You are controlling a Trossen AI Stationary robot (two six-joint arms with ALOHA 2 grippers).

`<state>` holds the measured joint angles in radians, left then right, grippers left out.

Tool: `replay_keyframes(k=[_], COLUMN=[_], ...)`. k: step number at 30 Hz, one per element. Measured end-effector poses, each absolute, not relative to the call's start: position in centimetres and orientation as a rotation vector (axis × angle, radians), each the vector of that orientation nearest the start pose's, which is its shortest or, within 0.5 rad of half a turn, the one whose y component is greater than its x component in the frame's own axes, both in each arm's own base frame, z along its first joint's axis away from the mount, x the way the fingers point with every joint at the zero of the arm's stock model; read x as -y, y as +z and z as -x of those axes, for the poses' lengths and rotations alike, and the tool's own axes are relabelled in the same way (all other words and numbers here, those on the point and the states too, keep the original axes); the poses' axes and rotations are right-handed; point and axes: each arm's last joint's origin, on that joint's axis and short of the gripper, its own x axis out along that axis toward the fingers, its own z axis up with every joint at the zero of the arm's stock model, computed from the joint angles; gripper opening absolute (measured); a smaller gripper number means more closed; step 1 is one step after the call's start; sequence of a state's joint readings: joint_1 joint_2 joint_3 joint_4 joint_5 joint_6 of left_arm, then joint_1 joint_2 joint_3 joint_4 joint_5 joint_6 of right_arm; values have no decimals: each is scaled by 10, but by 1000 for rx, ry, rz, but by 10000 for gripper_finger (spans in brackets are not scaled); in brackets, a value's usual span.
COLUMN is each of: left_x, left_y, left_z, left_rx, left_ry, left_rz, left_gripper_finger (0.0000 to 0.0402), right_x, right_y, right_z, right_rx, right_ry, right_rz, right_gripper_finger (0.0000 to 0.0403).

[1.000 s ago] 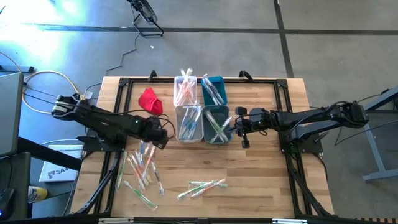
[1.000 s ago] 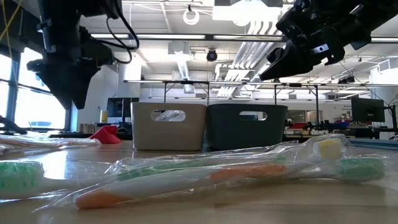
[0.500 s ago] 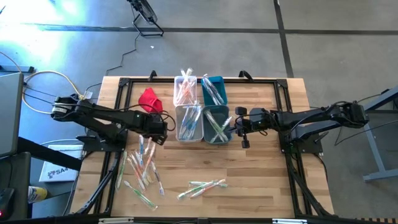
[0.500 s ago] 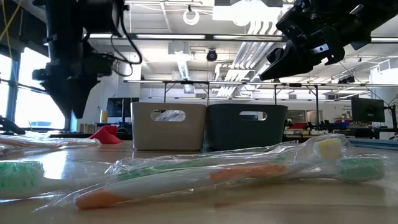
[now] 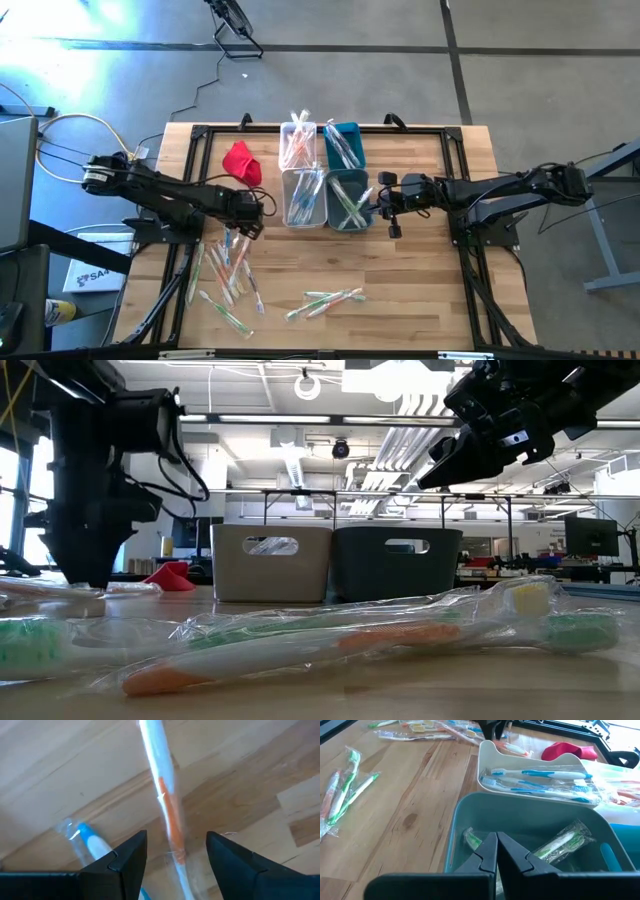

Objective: Pick & Place Toothbrushes
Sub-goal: Put the orange toothbrush into the transparent bin

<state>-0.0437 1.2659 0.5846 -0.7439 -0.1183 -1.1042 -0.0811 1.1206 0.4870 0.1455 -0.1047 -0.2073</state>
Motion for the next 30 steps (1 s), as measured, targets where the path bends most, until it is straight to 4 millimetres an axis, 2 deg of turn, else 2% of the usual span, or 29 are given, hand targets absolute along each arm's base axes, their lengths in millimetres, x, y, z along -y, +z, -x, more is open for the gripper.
replay_keyframes(k=[11,22,30], left_x=[-16,-19,-19], left_y=[143,142,142], left_z=[-175,-176,-177], left_rx=[-1213,-1217,-1202], left_ry=[898,869,881], left_rz=[865,837,854], left_gripper_finger=[192,94,50], right_x=[15,15,15], right_y=[199,199,199], right_z=[-223,-223,-223], right_rx=[-481,-481,-481], right_ry=[72,73,72], right_rz=[158,158,158], right_gripper_finger=[2,2,2])
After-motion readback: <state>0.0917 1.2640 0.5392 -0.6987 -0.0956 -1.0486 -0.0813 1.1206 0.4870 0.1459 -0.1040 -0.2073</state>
